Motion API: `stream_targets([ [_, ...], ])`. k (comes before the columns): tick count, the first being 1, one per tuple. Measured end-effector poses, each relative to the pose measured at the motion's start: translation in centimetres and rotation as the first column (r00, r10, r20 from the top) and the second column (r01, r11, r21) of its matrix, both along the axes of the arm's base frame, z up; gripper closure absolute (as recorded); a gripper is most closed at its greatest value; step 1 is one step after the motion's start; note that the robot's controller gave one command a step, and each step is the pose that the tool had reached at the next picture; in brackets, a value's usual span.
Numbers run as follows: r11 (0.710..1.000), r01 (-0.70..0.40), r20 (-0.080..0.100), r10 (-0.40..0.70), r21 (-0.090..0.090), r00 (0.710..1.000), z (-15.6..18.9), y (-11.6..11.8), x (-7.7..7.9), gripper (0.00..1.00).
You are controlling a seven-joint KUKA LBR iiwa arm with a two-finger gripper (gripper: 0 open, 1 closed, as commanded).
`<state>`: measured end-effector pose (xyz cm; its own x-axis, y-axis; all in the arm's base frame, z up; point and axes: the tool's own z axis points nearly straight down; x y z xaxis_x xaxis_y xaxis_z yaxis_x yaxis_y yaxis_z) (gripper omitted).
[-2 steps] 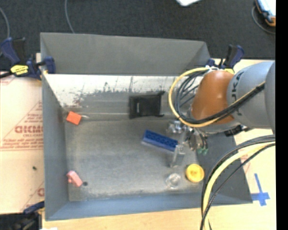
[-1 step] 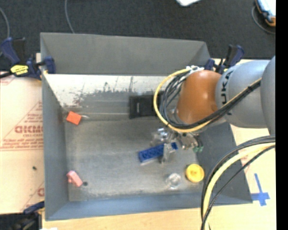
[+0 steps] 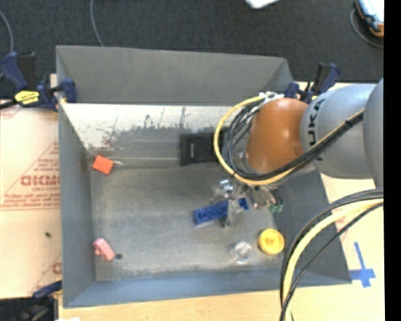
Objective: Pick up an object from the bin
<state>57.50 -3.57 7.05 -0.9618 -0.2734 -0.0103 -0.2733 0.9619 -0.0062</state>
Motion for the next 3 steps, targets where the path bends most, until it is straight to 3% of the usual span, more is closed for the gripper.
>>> stream_targets([
  [1, 1.000, -0.001, 0.000, 0.001, 0.000, 1.000, 0.0, 0.0, 0.0, 1.00],
  [2, 0.999, 0.043, 0.008, -0.043, 0.000, 0.999, 0.2, -2.3, 3.3, 1.00],
  [3, 0.999, 0.054, 0.003, -0.054, 0.001, 0.999, 0.1, -1.0, 3.2, 1.00],
])
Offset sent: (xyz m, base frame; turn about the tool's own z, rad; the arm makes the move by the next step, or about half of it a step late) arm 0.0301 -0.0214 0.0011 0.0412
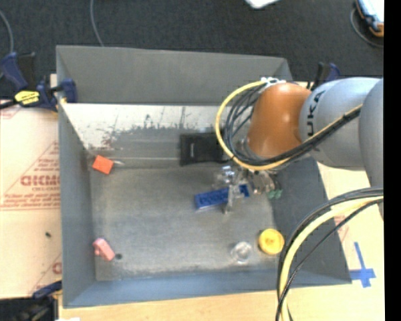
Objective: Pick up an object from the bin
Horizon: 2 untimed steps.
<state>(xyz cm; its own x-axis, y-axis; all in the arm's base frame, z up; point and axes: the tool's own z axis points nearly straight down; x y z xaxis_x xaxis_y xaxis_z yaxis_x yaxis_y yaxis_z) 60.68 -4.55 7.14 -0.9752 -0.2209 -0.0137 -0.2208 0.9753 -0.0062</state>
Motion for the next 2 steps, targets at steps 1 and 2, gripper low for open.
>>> stream_targets([
  [1, 1.000, -0.001, 0.000, 0.001, 0.000, 1.000, 0.0, 0.0, 0.0, 1.00],
  [2, 1.000, 0.006, 0.004, -0.006, -0.001, 1.000, 15.5, -0.3, -0.5, 1.00],
])
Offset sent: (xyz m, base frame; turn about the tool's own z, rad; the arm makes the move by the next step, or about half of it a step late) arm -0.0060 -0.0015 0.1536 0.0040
